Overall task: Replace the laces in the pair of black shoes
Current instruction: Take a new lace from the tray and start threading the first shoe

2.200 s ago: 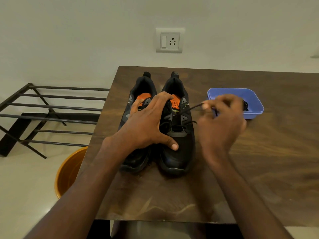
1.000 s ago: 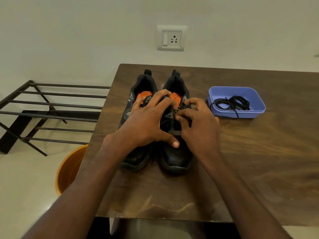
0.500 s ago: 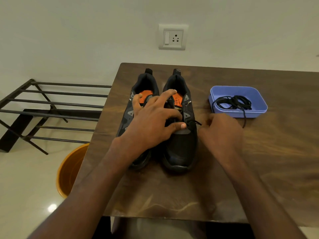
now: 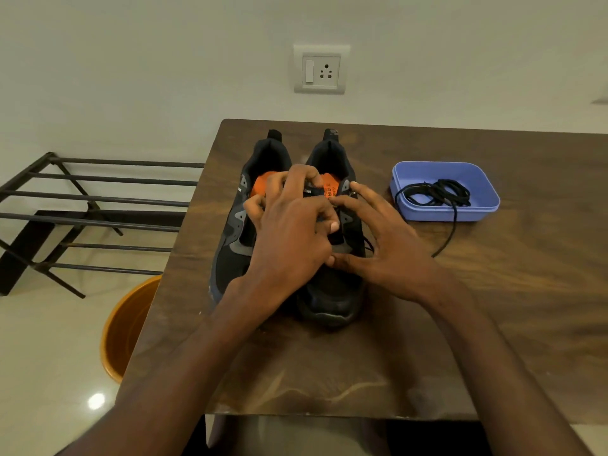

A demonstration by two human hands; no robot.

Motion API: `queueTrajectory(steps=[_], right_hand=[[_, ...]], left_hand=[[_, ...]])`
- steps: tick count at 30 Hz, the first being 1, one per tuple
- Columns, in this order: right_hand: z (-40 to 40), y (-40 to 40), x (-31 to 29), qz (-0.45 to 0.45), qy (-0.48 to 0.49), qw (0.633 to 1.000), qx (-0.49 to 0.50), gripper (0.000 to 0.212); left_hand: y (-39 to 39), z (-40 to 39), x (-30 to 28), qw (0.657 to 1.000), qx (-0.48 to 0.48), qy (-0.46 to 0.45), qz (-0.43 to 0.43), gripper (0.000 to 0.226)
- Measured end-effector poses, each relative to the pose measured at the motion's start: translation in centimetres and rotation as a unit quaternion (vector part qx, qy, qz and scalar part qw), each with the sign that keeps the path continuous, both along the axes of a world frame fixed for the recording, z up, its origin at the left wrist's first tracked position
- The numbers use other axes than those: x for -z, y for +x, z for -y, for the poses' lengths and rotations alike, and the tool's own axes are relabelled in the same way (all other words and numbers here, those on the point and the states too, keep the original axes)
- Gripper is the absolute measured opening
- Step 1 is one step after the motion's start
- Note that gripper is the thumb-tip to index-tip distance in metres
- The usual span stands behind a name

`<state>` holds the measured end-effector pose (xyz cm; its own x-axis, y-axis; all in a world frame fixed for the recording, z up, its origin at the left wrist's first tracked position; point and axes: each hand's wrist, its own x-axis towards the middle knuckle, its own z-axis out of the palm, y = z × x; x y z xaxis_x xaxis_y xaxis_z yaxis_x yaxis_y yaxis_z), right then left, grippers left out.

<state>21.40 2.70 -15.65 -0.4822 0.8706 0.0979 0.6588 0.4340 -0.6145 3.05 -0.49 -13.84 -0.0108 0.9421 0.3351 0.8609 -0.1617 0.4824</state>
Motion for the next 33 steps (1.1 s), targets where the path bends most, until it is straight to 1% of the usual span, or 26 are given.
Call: queueTrajectory(steps=[3, 5, 6, 7, 9, 11, 12, 13, 15, 16, 17, 18, 19, 20, 21, 22, 23, 24, 25, 26, 28, 29, 30, 31, 32, 33], right_hand=[[-0.4, 0.1, 0.1, -0.02, -0.013, 1.0, -0.004, 0.089], [-0.5, 0.1, 0.3, -0.036, -0.019, 0.999, -0.007, 0.089], [-0.5, 0.1, 0.4, -0.045, -0.022, 0.999, -0.009, 0.089], [-0.5, 0.1, 0.5, -0.054, -0.023, 0.998, -0.011, 0.089], [-0.6, 0.1, 0.7, -0.067, -0.016, 0.997, -0.017, 0.089], [-0.7, -0.2, 0.9, -0.078, -0.013, 0.997, -0.019, 0.09], [-0.7, -0.2, 0.9, -0.079, -0.014, 0.997, -0.017, 0.09], [-0.8, -0.3, 1.0, -0.077, -0.014, 0.997, -0.015, 0.09], [-0.7, -0.3, 1.0, -0.074, -0.019, 0.997, -0.012, 0.089], [-0.7, -0.2, 1.0, -0.074, -0.019, 0.997, -0.011, 0.088], [-0.6, -0.2, 1.0, -0.073, -0.018, 0.997, -0.011, 0.087], [-0.6, -0.2, 1.0, -0.072, -0.016, 0.997, -0.011, 0.087], [-0.6, -0.2, 0.9, -0.072, -0.016, 0.997, -0.012, 0.086], [-0.6, -0.2, 0.8, -0.074, -0.016, 0.997, -0.011, 0.086], [-0.6, -0.2, 0.7, -0.076, -0.019, 0.997, -0.008, 0.086], [-0.6, -0.2, 0.7, -0.077, -0.021, 0.997, -0.005, 0.087], [-0.6, -0.3, 0.7, -0.074, -0.024, 0.997, -0.004, 0.088], [-0.7, -0.3, 0.8, -0.069, -0.027, 0.997, -0.005, 0.091], [-0.7, -0.4, 0.9, -0.063, -0.029, 0.998, -0.006, 0.094], [-0.7, -0.4, 1.0, -0.057, -0.03, 0.998, -0.006, 0.096], [-0.7, -0.5, 1.1, -0.051, -0.022, 0.998, -0.006, 0.094], [-0.6, -0.6, 1.0, -0.05, -0.018, 0.999, -0.006, 0.092], [-0.6, -0.6, 1.0, -0.049, -0.015, 0.999, -0.005, 0.09], [-0.5, -0.7, 0.9, -0.047, -0.013, 0.999, -0.004, 0.089], [-0.5, -0.7, 0.9, -0.047, -0.011, 0.999, -0.003, 0.088], [-0.5, -0.7, 0.8, -0.049, -0.01, 0.999, -0.004, 0.087]], left_hand=[[-0.3, -0.1, 0.0, 0.997, 0.005, -0.006, 0.074, 0.028], [-0.5, -0.2, 0.0, 0.988, 0.027, -0.051, 0.145, 0.019], [-0.4, -0.1, -0.2, 0.985, 0.032, -0.07, 0.153, 0.016], [-0.3, 0.0, -0.3, 0.988, 0.035, -0.07, 0.134, 0.013], [-0.1, 0.0, -0.3, 0.998, 0.036, -0.028, 0.049, 0.008], [0.0, 0.0, -0.6, 0.998, 0.046, 0.004, -0.04, 0.01], [-0.1, -0.2, -0.5, 0.996, 0.054, 0.002, -0.074, 0.012], [-0.2, -0.4, -0.5, 0.993, 0.054, -0.009, -0.1, 0.012], [-0.4, -0.5, -0.3, 0.992, 0.046, -0.026, -0.116, 0.01], [-0.5, -0.5, -0.3, 0.994, 0.044, -0.024, -0.098, 0.008], [-0.5, -0.4, -0.3, 0.998, 0.042, -0.018, -0.051, 0.007], [-0.6, -0.4, -0.4, 0.999, 0.037, -0.012, 0.027, 0.008], [-0.6, -0.3, -0.6, 0.992, 0.03, -0.017, 0.122, 0.01], [-0.7, -0.2, -1.0, 0.973, 0.026, -0.037, 0.226, 0.012], [-0.7, -0.1, -1.4, 0.946, 0.026, -0.068, 0.315, 0.014], [-0.7, 0.0, -1.7, 0.924, 0.033, -0.094, 0.369, 0.013], [-0.8, 0.0, -1.8, 0.925, 0.048, -0.101, 0.364, 0.01], [-0.8, 0.0, -1.8, 0.944, 0.068, -0.088, 0.311, 0.006], [-0.8, -0.1, -1.8, 0.967, 0.085, -0.069, 0.228, 0.008], [-0.8, -0.2, -1.6, 0.984, 0.094, -0.055, 0.138, 0.016], [-0.7, -0.5, -1.4, 0.994, 0.091, -0.054, -0.014, 0.024], [-0.7, -0.6, -1.2, 0.994, 0.076, -0.059, -0.058, 0.022], [-0.8, -0.6, -1.0, 0.994, 0.062, -0.059, -0.073, 0.017], [-0.9, -0.6, -0.8, 0.995, 0.057, -0.046, -0.064, 0.01], [-0.9, -0.5, -0.7, 0.997, 0.058, -0.023, -0.04, 0.004], [-0.9, -0.4, -0.7, 0.998, 0.058, -0.001, 0.005, 0.004]])
